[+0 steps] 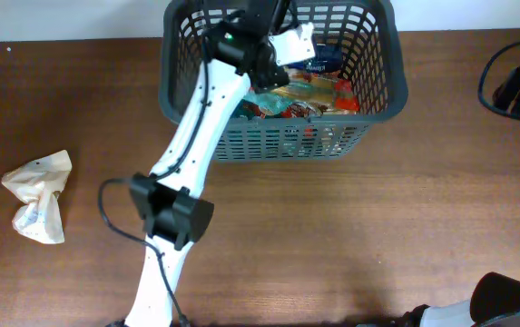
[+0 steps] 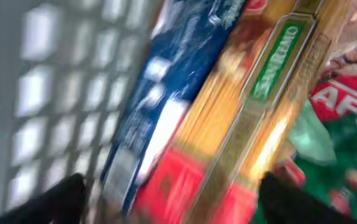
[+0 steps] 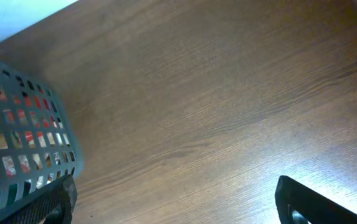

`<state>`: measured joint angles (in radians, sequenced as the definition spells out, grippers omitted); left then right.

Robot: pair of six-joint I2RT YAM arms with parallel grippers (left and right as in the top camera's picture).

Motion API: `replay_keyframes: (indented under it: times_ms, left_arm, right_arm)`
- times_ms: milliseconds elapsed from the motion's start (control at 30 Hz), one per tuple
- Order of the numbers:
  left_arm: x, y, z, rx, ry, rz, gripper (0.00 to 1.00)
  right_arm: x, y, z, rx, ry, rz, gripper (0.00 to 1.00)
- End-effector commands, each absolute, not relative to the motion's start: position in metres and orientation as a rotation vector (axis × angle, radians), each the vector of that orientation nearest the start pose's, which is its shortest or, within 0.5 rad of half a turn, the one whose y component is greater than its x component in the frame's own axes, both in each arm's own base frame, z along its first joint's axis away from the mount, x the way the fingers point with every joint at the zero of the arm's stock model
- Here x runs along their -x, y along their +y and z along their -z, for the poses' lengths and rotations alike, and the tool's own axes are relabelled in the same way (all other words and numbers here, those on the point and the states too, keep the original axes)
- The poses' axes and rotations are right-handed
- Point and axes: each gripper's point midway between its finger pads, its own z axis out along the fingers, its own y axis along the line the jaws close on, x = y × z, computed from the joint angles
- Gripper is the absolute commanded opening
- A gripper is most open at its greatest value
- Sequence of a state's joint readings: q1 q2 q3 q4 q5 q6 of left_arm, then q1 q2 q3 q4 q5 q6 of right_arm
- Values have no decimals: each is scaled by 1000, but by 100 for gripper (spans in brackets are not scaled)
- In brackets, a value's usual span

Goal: Pack container
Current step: 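Carry the spaghetti pack into the basket and release, then grasp the crumpled beige bag with the left gripper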

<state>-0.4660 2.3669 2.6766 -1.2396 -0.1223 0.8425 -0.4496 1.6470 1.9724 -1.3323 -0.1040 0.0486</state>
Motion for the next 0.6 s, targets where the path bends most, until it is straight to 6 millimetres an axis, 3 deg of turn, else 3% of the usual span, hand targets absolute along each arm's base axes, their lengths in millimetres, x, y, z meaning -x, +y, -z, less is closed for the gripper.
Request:
replay_keyframes:
  times_ms: [0,133,267,433,567]
  left_arm:
    - [-486,-193,-363,-1141,1977,-352,87]
    - [-443,-149,-422,-949,1987,-322,87]
    - [-397,-87,-456,-711,2058,-306,86]
    - [-356,2,-469,-375,2169,-359,83]
    - [-342,68,-449,-183,2286,-414,82]
  right_arm:
    - [-352,-150,-306,-598,2495,8,99]
    - [-353,-150,-306,-597,2495,7,99]
    - [-352,-150,-306,-598,2495,8,99]
    - [-352,-150,-306,-598,2496,7,99]
    - [-353,-150,-306,-597,2495,7,99]
